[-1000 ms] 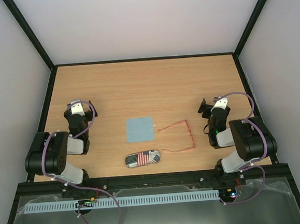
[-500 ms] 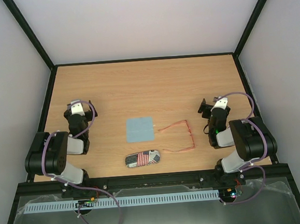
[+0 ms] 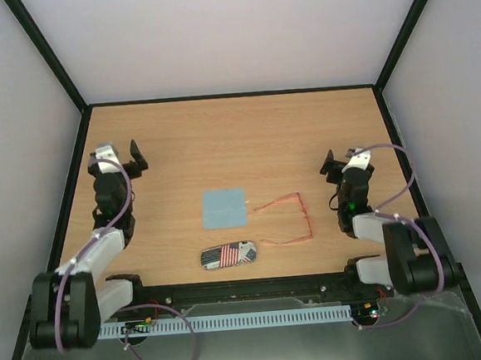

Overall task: Organize the sunglasses
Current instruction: Adjust the sunglasses case at the center of the board.

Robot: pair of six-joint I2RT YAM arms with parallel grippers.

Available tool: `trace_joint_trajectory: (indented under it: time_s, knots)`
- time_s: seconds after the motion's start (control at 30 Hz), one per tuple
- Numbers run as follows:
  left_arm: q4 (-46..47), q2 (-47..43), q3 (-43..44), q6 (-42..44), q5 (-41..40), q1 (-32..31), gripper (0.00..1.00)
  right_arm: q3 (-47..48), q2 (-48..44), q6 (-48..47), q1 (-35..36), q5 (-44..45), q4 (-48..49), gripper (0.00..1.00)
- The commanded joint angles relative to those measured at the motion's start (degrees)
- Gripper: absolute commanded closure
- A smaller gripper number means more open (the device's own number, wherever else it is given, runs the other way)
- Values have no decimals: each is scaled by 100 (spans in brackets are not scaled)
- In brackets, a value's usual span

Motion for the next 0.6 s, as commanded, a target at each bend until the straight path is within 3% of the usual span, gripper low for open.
trace_joint_trajectory:
  time_s: [0.0,0.17,0.3,0.4,0.47,0.57]
  knots:
    - [-2080,-856,928,-837,227,-52,1,833,-1166,196,-11,-136,-2176,1]
    - [-4154,-1249,2248,-2147,697,-57,1,2362,-2074,899,-9,-830,-4938,1]
    - [-5419,-1033,3679,-2504,1989,-57,1,3156,-2780,1304,-10,-1749,-5941,1]
    - [-5510,-984,4095,-2625,3001,-51,1,3648,-3057,1542,-10,-2344,-6613,2]
    - [-5338,-1061,4160,-2709,3532,-44,0,3851,-3129,2228,-9,-2135,-7098,1]
    - [-5218,-1264,3996,-3501,3691,77,0,4005,-3189,2589,-12,-2605,-7414,1]
